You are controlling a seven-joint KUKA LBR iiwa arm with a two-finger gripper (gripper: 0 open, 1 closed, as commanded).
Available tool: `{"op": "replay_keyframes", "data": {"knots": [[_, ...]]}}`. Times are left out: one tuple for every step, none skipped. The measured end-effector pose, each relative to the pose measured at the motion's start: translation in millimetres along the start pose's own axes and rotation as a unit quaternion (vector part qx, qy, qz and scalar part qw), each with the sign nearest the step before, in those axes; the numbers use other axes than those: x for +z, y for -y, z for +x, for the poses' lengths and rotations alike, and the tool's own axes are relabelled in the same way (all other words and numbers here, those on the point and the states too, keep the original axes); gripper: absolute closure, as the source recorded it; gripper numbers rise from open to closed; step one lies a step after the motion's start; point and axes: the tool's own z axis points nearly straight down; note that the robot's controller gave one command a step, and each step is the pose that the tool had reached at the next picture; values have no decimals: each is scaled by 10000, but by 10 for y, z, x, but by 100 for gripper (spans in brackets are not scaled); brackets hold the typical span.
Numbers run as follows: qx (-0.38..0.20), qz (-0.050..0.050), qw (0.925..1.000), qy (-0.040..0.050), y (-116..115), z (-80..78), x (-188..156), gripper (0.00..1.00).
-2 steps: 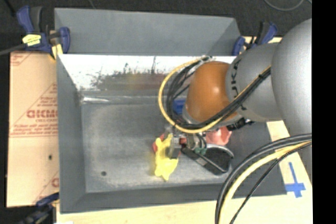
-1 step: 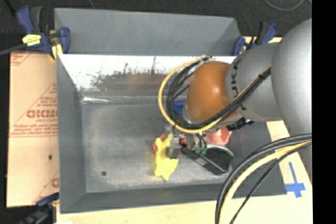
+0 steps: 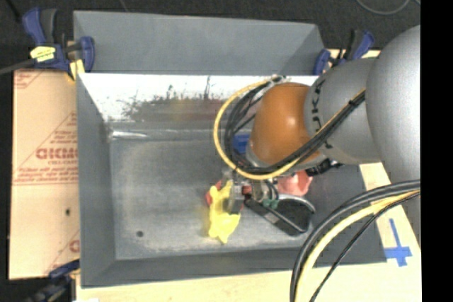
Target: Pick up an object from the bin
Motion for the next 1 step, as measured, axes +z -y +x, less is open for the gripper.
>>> {"op": "replay_keyframes", "data": {"knots": [[-3,0,10000,0,0,0,0,100]]}}
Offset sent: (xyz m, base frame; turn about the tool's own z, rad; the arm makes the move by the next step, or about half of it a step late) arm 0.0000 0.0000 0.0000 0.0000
